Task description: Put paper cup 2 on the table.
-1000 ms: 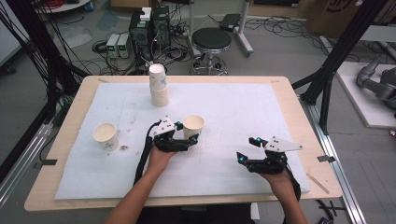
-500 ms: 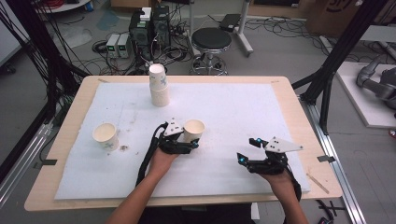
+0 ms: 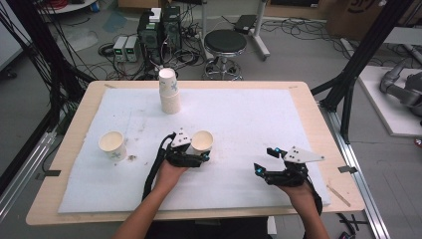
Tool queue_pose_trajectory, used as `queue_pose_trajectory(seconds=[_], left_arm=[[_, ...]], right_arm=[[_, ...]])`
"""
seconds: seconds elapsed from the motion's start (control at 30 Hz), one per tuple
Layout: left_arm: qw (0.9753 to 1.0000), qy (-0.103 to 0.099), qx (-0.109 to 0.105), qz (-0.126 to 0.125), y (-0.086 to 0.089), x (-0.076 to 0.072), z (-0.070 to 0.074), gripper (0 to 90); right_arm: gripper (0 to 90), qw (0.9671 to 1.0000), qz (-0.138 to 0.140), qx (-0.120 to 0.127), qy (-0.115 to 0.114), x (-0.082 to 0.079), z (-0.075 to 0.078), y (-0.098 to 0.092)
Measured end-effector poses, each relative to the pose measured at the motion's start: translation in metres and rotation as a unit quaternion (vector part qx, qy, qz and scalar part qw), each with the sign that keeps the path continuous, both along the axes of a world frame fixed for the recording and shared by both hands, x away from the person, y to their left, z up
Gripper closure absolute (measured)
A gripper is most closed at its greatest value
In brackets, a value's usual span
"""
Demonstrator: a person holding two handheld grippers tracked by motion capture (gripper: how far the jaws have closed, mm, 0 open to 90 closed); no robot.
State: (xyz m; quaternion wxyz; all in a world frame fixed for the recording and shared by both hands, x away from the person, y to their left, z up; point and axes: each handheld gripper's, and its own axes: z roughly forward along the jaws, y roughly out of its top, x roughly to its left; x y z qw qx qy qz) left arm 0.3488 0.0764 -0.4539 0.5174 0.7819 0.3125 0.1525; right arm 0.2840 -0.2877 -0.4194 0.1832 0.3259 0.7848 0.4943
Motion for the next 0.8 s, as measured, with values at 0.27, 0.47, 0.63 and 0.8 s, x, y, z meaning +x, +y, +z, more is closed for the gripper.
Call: queue_pose_trajectory(seconds=[0.27, 0.47, 0.63, 0.8], left_arm=[[0.9995, -0.007, -0.029, -0.011, 0.023, -0.015, 0.004, 20.0], [0.9974, -0.032, -0.064, -0.007, 0.046, -0.026, 0.011, 19.7], [0.9953, -0.056, -0.079, 0.001, 0.065, -0.036, 0.016, 16.6], [0.9928, -0.071, -0.096, -0.001, 0.08, -0.046, 0.022, 15.6]], right_arm=[[23.3, 1.0, -0.001, 0.004, 0.004, 0.0, -0.001, -0.001], [23.3, 1.0, -0.003, 0.003, 0.001, -0.001, 0.001, -0.002], [23.3, 0.9999, -0.008, 0.0, -0.008, -0.002, 0.002, -0.002], [23.2, 0.9997, -0.017, -0.003, -0.015, -0.005, 0.005, -0.002]])
